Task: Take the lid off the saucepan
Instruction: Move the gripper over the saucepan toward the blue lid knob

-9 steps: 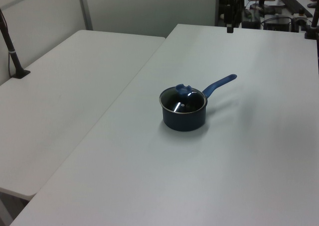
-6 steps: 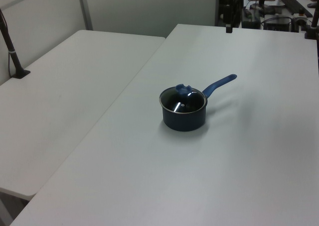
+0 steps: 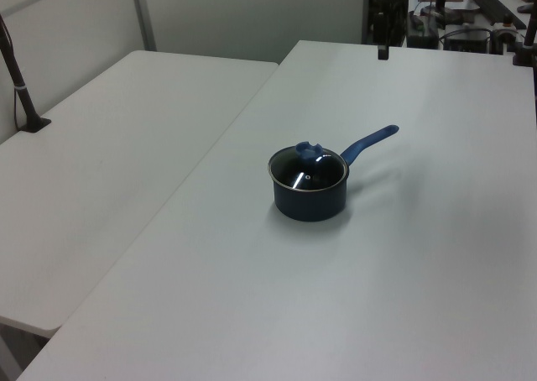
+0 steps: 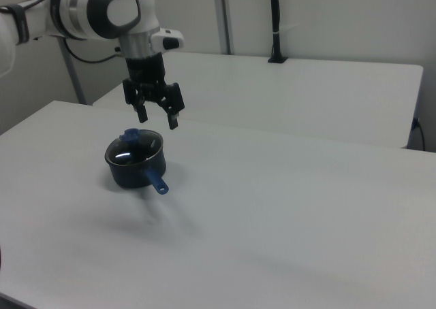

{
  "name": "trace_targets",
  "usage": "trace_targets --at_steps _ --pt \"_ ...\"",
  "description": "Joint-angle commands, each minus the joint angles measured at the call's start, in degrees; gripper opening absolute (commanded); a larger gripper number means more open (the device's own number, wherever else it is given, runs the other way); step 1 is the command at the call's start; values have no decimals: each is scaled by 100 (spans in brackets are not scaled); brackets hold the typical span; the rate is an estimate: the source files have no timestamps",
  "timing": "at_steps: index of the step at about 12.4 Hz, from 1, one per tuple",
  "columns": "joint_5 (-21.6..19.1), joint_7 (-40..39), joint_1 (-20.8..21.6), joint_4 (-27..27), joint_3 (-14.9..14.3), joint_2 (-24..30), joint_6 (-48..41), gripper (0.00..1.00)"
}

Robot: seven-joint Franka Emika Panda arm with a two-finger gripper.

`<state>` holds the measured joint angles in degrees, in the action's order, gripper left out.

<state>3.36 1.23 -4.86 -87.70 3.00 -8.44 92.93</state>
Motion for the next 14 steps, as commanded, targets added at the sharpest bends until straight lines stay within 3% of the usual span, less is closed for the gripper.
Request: trace_targets --at_steps 1,7,14 --pt "51 -53 230 164 34 -402 346 100" --pt "-81 158 1144 305 34 -974 1639 100" --pt "-11 544 1857 728 16 -1757 1823 96"
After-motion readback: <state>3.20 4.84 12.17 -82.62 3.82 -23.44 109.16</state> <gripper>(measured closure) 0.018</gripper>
